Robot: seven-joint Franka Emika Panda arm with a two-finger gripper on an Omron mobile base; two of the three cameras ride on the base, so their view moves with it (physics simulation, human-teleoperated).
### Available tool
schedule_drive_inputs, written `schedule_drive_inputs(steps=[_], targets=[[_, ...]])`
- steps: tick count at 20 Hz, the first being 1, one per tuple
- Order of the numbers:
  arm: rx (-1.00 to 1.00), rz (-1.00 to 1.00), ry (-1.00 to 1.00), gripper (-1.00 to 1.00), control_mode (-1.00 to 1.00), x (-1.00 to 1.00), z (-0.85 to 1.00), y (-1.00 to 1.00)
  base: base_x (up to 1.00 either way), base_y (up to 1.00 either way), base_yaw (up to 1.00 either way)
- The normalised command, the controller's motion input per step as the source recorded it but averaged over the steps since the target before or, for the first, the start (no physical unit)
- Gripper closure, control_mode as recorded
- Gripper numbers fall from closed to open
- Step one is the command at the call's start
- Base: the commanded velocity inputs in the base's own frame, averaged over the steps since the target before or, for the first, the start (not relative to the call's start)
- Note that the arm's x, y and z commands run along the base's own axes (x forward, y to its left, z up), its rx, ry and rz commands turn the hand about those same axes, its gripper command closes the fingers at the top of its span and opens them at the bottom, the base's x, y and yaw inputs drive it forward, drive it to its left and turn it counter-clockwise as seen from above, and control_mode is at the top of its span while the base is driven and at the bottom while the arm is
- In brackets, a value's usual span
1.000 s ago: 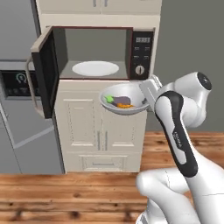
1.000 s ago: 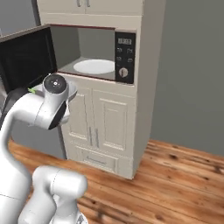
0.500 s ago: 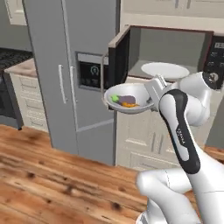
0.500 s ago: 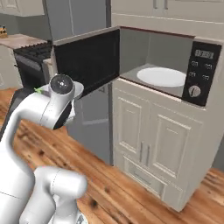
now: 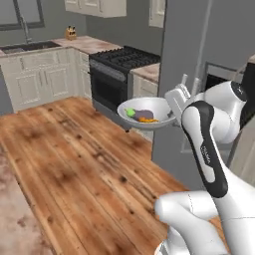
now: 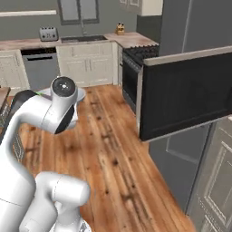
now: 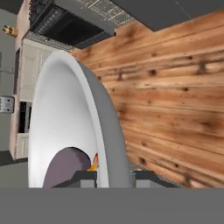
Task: The microwave is finished heating the shrimp and eggplant. Take the bowl containing the food and place it on the dining counter.
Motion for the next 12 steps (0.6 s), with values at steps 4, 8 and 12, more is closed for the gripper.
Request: schedule_drive_inputs(steps=[4, 8, 12], targets=[[0.00, 0.00, 0.00, 1.00, 1.00, 0.00, 0.00, 0.00, 0.63, 0.00, 0.72], [0.00, 0.00, 0.00, 1.00, 1.00, 0.00, 0.00, 0.00, 0.74, -0.21, 0.67], [0.00, 0.00, 0.00, 1.00, 1.00, 0.00, 0.00, 0.00, 0.86, -0.62, 0.58]])
